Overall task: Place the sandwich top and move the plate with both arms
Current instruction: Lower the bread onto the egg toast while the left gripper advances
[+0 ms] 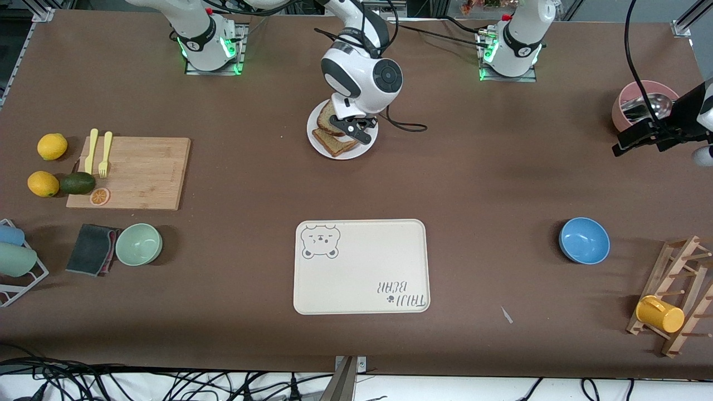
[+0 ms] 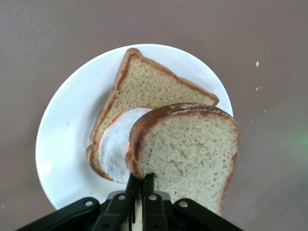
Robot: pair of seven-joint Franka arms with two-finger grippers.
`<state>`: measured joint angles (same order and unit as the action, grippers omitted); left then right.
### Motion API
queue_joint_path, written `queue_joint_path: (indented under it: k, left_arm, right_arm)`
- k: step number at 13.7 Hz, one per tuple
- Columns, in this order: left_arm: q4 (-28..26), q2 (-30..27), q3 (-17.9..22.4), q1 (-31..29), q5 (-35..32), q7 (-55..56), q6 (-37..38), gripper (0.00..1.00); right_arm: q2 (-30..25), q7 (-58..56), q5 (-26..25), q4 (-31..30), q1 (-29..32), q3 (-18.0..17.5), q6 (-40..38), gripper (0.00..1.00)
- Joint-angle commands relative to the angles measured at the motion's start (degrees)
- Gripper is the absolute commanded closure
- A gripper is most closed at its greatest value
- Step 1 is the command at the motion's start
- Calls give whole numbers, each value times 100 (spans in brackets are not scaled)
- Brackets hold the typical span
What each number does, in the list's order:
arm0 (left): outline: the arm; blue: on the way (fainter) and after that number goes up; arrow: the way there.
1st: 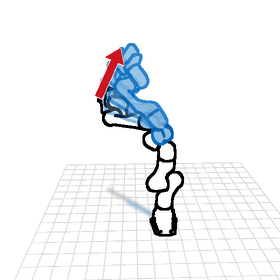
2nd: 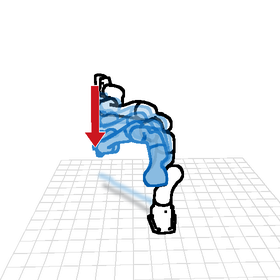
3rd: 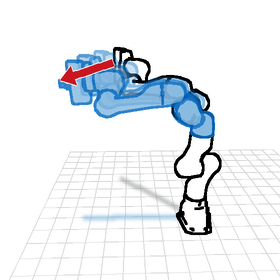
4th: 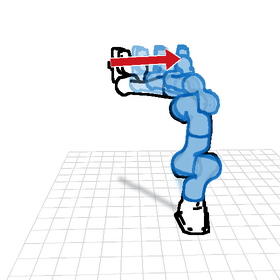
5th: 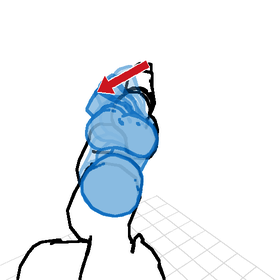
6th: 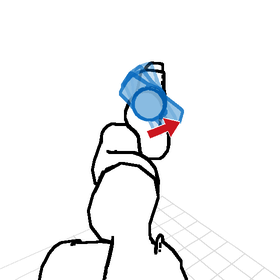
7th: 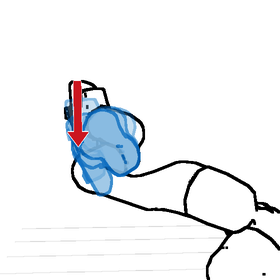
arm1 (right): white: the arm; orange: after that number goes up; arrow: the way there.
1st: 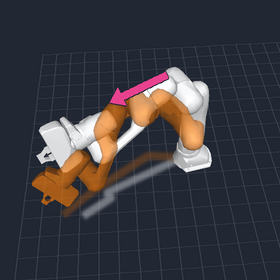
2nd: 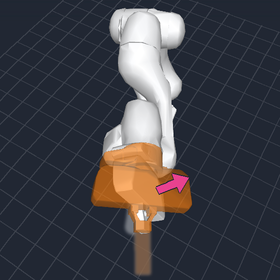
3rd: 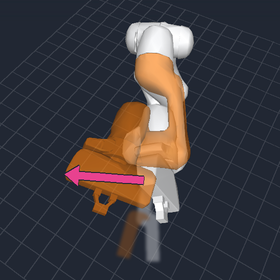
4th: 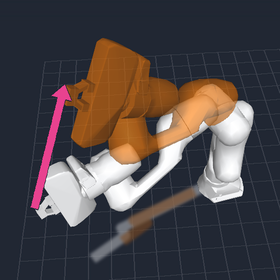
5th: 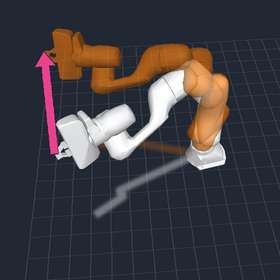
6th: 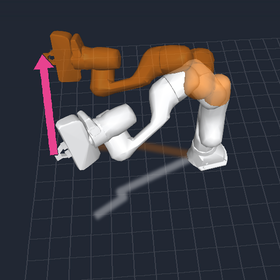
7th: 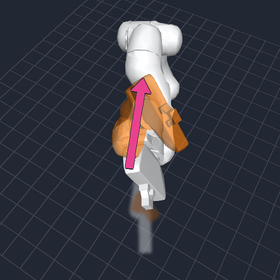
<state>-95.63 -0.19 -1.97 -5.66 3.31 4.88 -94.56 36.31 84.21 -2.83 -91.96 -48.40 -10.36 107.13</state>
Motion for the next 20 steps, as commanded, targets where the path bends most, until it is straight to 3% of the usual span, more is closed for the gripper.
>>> queue_joint_path:
  k: [1, 2, 3, 4, 8, 11, 15, 20]
  left_arm:
    - [142, 72, -13, 4, 4, -75, 113, 0]
    - [141, 72, -31, 4, -127, -75, 122, 0]
    - [141, 72, -40, 13, -189, -49, 122, 0]
    - [141, 72, -40, 13, -190, -5, 131, 0]
    - [124, 133, -83, 21, -225, 154, 166, 0]
    - [98, 352, -171, 21, -138, 136, 113, 0]
    - [54, 721, -356, 21, 125, 127, -141, 0]
    - [-25, 1143, -496, 21, 557, -48, -457, 0]
  right_arm:
    - [157, 69, -157, 153, -38, 60, 26, 100]
    - [157, 69, -148, 161, -21, 61, 27, 99]
    - [157, 78, -148, 161, -20, 69, 36, 50]
    - [157, 78, -139, 170, -29, 69, 27, 32]
    - [34, 43, -148, 231, -29, 78, -17, 5]
    - [-28, -97, -157, 749, 76, 148, -253, 1]
    - [-176, -1658, -52, 1321, 435, 631, -1088, 1]
    - [-581, -3714, 353, 1321, 1735, 729, -1116, 1]
